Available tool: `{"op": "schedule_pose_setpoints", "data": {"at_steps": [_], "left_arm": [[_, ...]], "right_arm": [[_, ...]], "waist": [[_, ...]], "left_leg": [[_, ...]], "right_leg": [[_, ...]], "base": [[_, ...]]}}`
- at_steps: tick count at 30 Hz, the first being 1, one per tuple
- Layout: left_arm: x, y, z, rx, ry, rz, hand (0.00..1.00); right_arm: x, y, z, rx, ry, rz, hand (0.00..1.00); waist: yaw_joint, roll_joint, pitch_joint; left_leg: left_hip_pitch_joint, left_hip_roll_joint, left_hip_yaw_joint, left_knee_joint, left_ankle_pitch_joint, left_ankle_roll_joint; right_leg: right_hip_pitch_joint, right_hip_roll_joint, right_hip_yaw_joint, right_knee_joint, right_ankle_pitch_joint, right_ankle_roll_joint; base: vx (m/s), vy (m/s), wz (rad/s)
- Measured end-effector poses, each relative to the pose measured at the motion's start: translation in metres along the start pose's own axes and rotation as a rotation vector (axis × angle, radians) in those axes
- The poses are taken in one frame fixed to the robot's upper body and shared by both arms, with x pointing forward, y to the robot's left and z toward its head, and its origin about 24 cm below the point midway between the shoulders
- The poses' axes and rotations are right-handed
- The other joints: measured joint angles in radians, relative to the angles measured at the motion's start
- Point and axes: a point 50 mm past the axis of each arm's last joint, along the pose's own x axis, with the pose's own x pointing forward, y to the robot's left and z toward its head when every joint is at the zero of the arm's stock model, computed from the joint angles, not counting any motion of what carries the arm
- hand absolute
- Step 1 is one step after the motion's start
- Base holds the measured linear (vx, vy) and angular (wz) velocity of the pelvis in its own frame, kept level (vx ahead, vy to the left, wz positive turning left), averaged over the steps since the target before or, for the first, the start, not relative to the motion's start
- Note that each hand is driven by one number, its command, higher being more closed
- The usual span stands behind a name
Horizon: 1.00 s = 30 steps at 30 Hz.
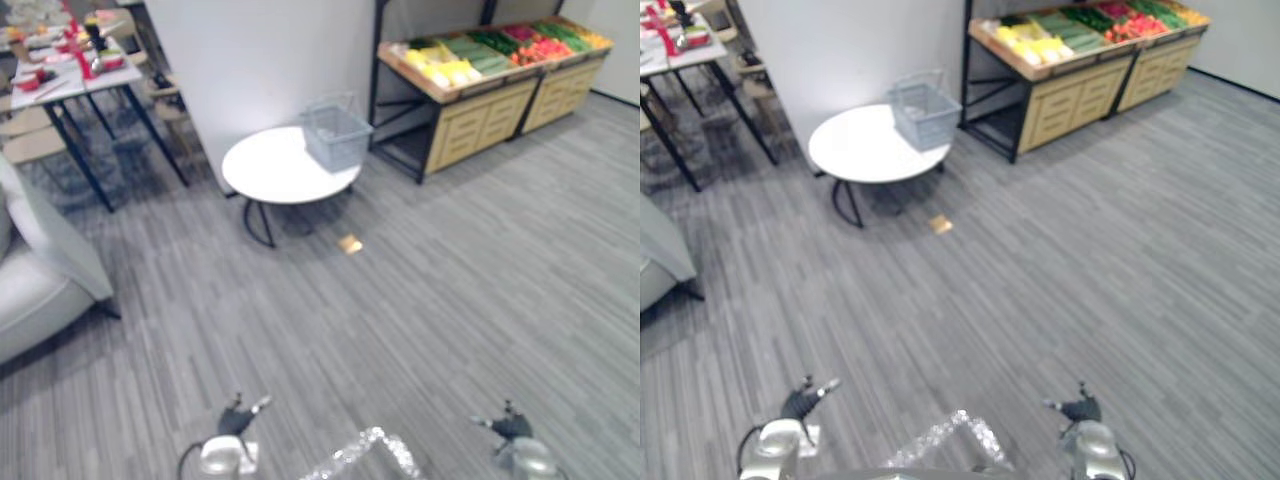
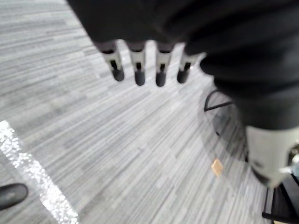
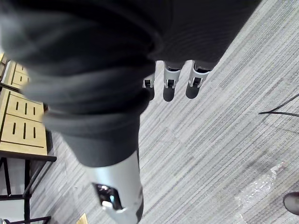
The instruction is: Pick vegetable in the basket
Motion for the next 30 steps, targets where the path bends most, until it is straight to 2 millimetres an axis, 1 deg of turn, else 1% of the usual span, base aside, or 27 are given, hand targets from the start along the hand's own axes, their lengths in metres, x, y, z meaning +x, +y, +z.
{"op": "schedule_pose_setpoints", "data": {"at_steps": [3, 6, 8, 11, 13, 14, 15, 16, 17, 18, 19, 20, 21, 22, 23, 24, 25, 26, 27, 28, 29, 30], "left_arm": [[-0.001, 0.000, -0.003, -0.001, 0.009, 0.001, 0.00], [-0.005, 0.002, -0.010, 0.002, 0.022, 0.005, 0.00], [-0.005, 0.003, -0.009, 0.001, 0.013, 0.007, 0.00], [-0.005, 0.004, -0.005, -0.006, -0.006, 0.010, 0.00], [-0.004, 0.005, -0.002, -0.008, -0.016, 0.015, 0.00], [-0.004, 0.006, -0.001, -0.007, -0.019, 0.018, 0.00], [-0.004, 0.008, -0.002, -0.010, -0.018, 0.023, 0.00], [-0.004, 0.009, -0.001, -0.016, -0.019, 0.029, 0.00], [-0.004, 0.013, 0.001, -0.028, -0.029, 0.046, 0.00], [-0.003, 0.017, 0.005, -0.025, -0.045, 0.055, 0.00], [-0.003, 0.020, 0.008, -0.022, -0.057, 0.059, 0.00], [-0.003, 0.021, 0.013, -0.025, -0.081, 0.065, 0.00], [-0.003, 0.021, 0.013, -0.025, -0.083, 0.065, 0.00], [-0.003, 0.022, 0.014, -0.024, -0.087, 0.067, 0.00], [-0.002, 0.024, 0.018, -0.026, -0.100, 0.070, 0.00], [-0.002, 0.025, 0.022, -0.051, -0.121, 0.076, 0.00], [-0.002, 0.026, 0.023, -0.064, -0.132, 0.080, 0.00], [-0.002, 0.027, 0.027, -0.074, -0.147, 0.087, 0.00], [-0.002, 0.028, 0.029, -0.079, -0.158, 0.091, 0.00], [-0.002, 0.030, 0.031, -0.085, -0.170, 0.102, 0.00], [-0.002, 0.031, 0.031, -0.086, -0.171, 0.105, 0.00], [-0.003, 0.032, 0.028, -0.084, -0.162, 0.107, 0.00]], "right_arm": [[-0.001, 0.002, -0.003, -0.006, 0.008, 0.020, 0.00], [-0.002, 0.003, 0.001, -0.022, -0.020, 0.034, 0.00], [-0.002, 0.003, 0.004, -0.024, -0.030, 0.036, 0.00], [0.000, 0.002, 0.014, -0.027, -0.067, 0.041, 0.00], [0.000, 0.000, 0.015, -0.030, -0.069, 0.037, 0.00], [0.001, -0.001, 0.016, -0.030, -0.070, 0.036, 0.00], [0.000, -0.001, 0.015, -0.028, -0.068, 0.036, 0.00], [0.000, 0.000, 0.014, -0.025, -0.065, 0.039, 0.00], [0.000, 0.000, 0.013, -0.026, -0.062, 0.041, 0.00], [0.000, -0.002, 0.015, -0.022, -0.068, 0.039, 0.00], [0.000, -0.004, 0.017, -0.022, -0.076, 0.036, 0.00], [0.001, -0.013, 0.024, -0.036, -0.107, 0.019, 0.00], [0.001, -0.019, 0.028, -0.046, -0.121, 0.006, 0.00], [0.002, -0.027, 0.037, -0.052, -0.152, -0.016, 0.00], [0.003, -0.034, 0.049, -0.051, -0.191, -0.032, 0.00], [0.004, -0.042, 0.063, -0.060, -0.230, -0.050, 0.00], [0.005, -0.045, 0.068, -0.066, -0.245, -0.057, 0.00], [0.006, -0.048, 0.074, -0.070, -0.259, -0.065, 0.00], [0.006, -0.049, 0.077, -0.072, -0.267, -0.068, 0.00], [0.007, -0.047, 0.083, -0.070, -0.282, -0.067, 0.00], [0.007, -0.045, 0.085, -0.070, -0.289, -0.062, 0.00], [0.007, -0.042, 0.083, -0.072, -0.283, -0.056, 0.00]], "waist": [[0.001, 0.003, 0.010], [0.000, 0.004, 0.012], [0.001, 0.002, 0.019], [0.001, 0.000, 0.045], [0.001, -0.002, 0.048], [0.001, -0.001, 0.050], [0.000, -0.001, 0.050], [0.000, -0.005, 0.053], [0.002, -0.011, 0.059], [0.002, -0.007, 0.075], [0.001, -0.005, 0.087], [0.007, 0.013, 0.112], [0.011, 0.010, 0.123], [0.015, 0.013, 0.124], [0.018, 0.009, 0.126], [0.024, 0.007, 0.127], [0.027, 0.007, 0.127], [0.030, 0.012, 0.127], [0.032, 0.017, 0.128], [0.036, 0.026, 0.128], [0.054, 0.036, 0.123], [0.063, 0.031, 0.121]], "left_leg": [[0.003, 0.001, -0.002, -0.005, 0.000, 0.000], [-0.002, 0.002, -0.001, -0.006, 0.000, 0.000], [-0.004, 0.003, 0.000, -0.006, 0.000, 0.000], [-0.008, 0.000, 0.003, -0.005, -0.004, -0.006], [-0.018, -0.001, 0.005, -0.003, -0.006, -0.010], [-0.021, 0.000, 0.011, 0.000, -0.010, -0.015], [-0.020, 0.008, 0.027, 0.009, -0.024, -0.025], [-0.035, 0.014, 0.036, 0.053, -0.048, -0.037], [-0.103, 0.044, 0.056, 0.240, -0.133, -0.069], [-0.209, 0.103, 0.089, 0.507, -0.181, -0.080], [-0.259, 0.137, 0.104, 0.643, -0.179, -0.079], [-0.343, 0.212, 0.116, 0.864, -0.144, -0.063], [-0.373, 0.231, 0.115, 0.939, -0.140, -0.062], [-0.397, 0.234, 0.110, 0.972, -0.165, -0.067], [-0.422, 0.211, 0.115, 0.947, -0.196, -0.072], [-0.451, 0.171, 0.129, 0.819, -0.203, -0.081], [-0.460, 0.157, 0.143, 0.734, -0.194, -0.080], [-0.475, 0.141, 0.155, 0.608, -0.160, -0.073], [-0.485, 0.139, 0.166, 0.527, -0.130, -0.071], [-0.506, 0.137, 0.161, 0.372, -0.055, -0.072], [-0.513, 0.141, 0.137, 0.280, -0.003, -0.069], [-0.513, 0.139, 0.134, 0.306, 0.041, -0.059]], "right_leg": [[0.003, 0.001, -0.003, 0.003, 0.000, 0.000], [-0.010, 0.000, -0.004, 0.019, -0.007, -0.008], [-0.021, 0.000, -0.004, 0.035, -0.014, -0.009], [-0.077, -0.008, -0.001, 0.141, -0.067, -0.011], [-0.102, -0.012, 0.001, 0.180, -0.089, -0.015], [-0.114, -0.011, 0.004, 0.193, -0.099, -0.018], [-0.114, -0.007, 0.007, 0.200, -0.113, -0.028], [-0.113, -0.007, 0.007, 0.209, -0.125, -0.040], [-0.107, -0.006, 0.013, 0.211, -0.145, -0.051], [-0.080, 0.010, 0.010, 0.204, -0.153, -0.059], [-0.065, 0.018, 0.010, 0.201, -0.157, -0.066], [-0.023, 0.045, 0.023, 0.194, -0.163, -0.077], [-0.008, 0.053, 0.031, 0.192, -0.169, -0.080], [0.011, 0.048, 0.052, 0.198, -0.188, -0.085], [0.018, 0.030, 0.078, 0.201, -0.203, -0.080], [0.018, -0.001, 0.109, 0.187, -0.212, -0.072], [0.018, -0.013, 0.118, 0.178, -0.213, -0.070], [0.026, -0.024, 0.128, 0.158, -0.213, -0.070], [0.034, -0.026, 0.136, 0.142, -0.213, -0.070], [0.053, -0.025, 0.149, 0.106, -0.219, -0.058], [0.065, -0.023, 0.171, 0.096, -0.245, -0.041], [0.076, -0.033, 0.183, 0.106, -0.269, -0.046]], "base": [[-0.06, -0.028, 0.03], [-0.06, -0.024, 0.00], [-0.04, -0.024, 0.00], [-0.01, -0.008, 0.00], [0.02, -0.010, -0.02], [0.08, -0.031, -0.08], [0.10, -0.038, -0.09], [0.10, -0.065, -0.10], [0.08, -0.101, -0.02], [0.07, -0.121, -0.05], [0.08, -0.135, -0.14], [0.09, -0.089, -0.27], [0.21, -0.044, -0.41], [0.29, 0.022, -0.46], [0.37, 0.059, -0.65], [0.30, 0.070, -0.62], [0.31, 0.111, -0.52], [0.28, 0.112, -0.31], [0.40, 0.172, -0.34], [0.46, 0.233, -0.49], [0.48, 0.273, -0.55], [0.51, 0.308, -0.55]]}}
